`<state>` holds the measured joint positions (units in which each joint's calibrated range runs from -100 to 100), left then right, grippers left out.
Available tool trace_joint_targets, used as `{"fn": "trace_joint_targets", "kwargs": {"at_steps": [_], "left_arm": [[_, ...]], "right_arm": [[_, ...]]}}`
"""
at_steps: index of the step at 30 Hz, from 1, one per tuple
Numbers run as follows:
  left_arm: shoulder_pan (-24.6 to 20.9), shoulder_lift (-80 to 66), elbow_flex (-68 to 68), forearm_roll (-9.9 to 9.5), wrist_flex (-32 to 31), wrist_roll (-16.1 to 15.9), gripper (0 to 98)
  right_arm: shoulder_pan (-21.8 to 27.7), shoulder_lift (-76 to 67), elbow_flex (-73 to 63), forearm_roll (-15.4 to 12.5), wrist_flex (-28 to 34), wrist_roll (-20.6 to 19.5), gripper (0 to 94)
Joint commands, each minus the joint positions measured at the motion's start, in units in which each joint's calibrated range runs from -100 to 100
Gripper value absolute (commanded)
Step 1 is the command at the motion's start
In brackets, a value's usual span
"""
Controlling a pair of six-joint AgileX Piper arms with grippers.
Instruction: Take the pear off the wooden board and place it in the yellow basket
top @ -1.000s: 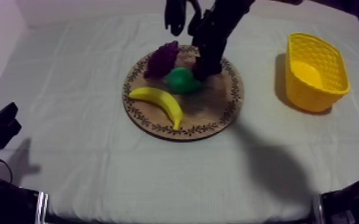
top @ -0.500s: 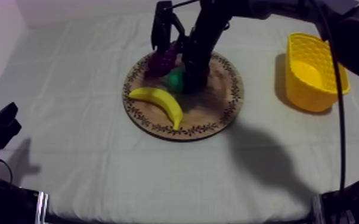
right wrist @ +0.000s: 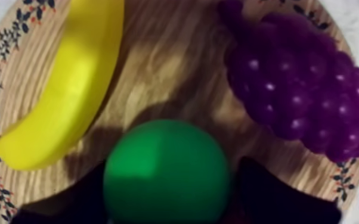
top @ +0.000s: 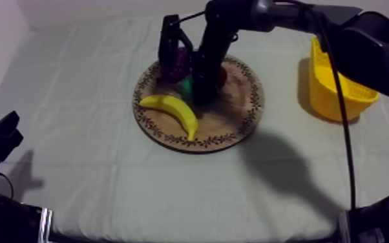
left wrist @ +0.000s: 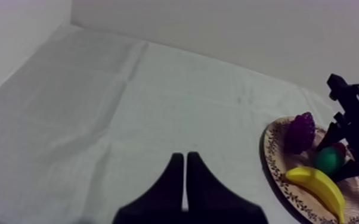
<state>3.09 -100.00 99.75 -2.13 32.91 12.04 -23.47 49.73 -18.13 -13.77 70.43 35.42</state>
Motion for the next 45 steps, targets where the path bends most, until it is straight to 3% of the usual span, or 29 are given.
{"fn": "trace_joint_targets", "kwargs": {"at_steps": [1,7,21,34,45], "left_arm": [[0.0,0.0,0.0,0.0,0.0,0.0,0.1],[0.0,0.0,0.0,0.0,0.0,0.0,0.1],[0.0,0.0,0.0,0.0,0.0,0.0,0.1],[0.0,0.0,0.0,0.0,0.0,0.0,0.1],[0.0,0.0,0.0,0.0,0.0,0.0,0.1]], "right_arm": [[0.1,0.0,-0.1,0.0,0.6,0.1,41.3],[0.3,-0.9,0.3,-0.3,2.0,0.2,31.7],[2.3,-24.7,14.1,-1.7,5.3,-0.4,30.1],[14.2,-43.3,22.7,-2.5,5.8,-5.8,31.6],[25.1,-44.9,27.7,-2.3,1.7,-7.8,37.9]]}}
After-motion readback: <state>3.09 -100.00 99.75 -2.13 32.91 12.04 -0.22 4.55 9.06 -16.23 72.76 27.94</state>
